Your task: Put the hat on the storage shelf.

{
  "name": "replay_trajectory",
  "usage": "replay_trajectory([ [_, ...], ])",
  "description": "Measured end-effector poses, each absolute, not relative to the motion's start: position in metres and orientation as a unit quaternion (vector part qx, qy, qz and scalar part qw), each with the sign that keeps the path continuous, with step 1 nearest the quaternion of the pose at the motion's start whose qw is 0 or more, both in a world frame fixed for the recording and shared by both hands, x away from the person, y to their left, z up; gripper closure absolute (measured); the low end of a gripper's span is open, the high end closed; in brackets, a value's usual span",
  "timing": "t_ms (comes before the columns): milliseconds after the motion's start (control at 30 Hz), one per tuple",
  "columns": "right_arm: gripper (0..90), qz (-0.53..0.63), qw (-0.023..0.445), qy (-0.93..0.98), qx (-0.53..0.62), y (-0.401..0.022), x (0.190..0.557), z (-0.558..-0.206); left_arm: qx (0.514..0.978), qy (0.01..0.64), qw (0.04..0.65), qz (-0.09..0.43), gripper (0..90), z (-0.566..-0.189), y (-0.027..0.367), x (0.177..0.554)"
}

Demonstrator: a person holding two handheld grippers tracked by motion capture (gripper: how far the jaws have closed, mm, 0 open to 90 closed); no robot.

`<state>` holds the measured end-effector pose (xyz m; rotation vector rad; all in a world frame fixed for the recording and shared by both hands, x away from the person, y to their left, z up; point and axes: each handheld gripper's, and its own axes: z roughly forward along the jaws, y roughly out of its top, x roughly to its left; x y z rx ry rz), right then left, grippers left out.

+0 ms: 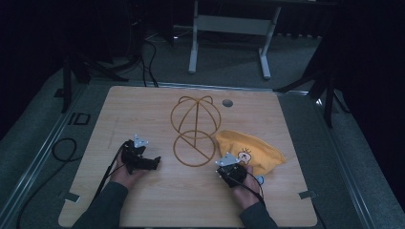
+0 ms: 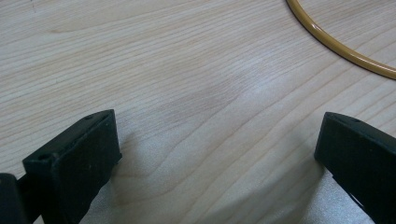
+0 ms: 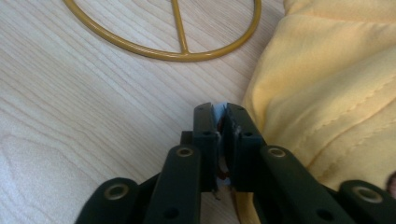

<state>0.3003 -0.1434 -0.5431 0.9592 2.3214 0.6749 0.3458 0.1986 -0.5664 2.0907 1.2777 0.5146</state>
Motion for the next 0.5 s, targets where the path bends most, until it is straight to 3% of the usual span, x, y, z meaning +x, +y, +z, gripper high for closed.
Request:
replay_trajectory([
  [500,85.9,0.275,0.229,0.866,0.348,-0.161,0.297,-0.519,0.793,0.485,0.314,0.195,0.1,-0.566,0.199,0.346],
])
